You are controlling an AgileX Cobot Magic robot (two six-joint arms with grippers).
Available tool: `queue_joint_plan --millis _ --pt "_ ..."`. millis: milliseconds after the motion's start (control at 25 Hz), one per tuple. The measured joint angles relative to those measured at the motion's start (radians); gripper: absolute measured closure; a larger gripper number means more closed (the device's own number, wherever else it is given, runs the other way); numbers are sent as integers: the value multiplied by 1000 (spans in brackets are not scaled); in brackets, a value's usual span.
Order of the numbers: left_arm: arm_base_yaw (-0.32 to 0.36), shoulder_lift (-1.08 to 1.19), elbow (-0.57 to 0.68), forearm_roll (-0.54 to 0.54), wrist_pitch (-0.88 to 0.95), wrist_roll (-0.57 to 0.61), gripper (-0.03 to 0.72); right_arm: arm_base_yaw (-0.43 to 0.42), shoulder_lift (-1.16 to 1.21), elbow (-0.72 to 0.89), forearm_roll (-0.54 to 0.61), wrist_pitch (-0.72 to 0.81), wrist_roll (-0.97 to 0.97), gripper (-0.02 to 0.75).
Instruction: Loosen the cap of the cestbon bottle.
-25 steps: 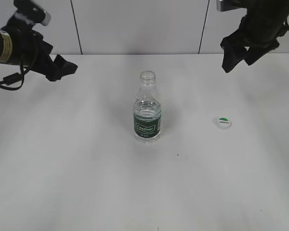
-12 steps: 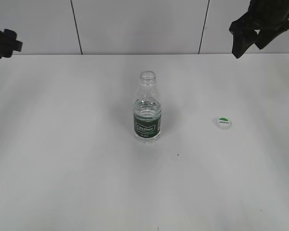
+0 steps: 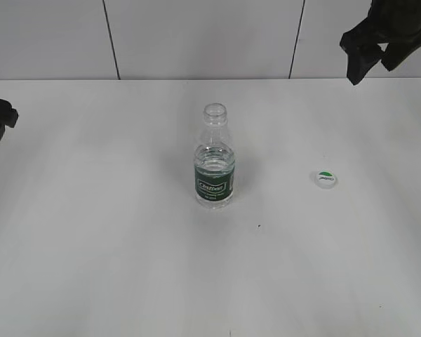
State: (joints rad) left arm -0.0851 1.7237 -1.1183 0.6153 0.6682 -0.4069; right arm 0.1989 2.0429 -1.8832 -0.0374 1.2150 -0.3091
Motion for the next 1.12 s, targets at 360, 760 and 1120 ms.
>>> queue_joint_plan --millis 360,760,1120 --pt "0 -108 0 -301 110 264 98 -24 -52 0 43 0 37 211" --pt "0 -218 0 -536 243 417 98 -151 -172 84 141 1 40 211" --pt "0 -336 1 -605 327 443 98 -155 -338 286 181 1 40 211"
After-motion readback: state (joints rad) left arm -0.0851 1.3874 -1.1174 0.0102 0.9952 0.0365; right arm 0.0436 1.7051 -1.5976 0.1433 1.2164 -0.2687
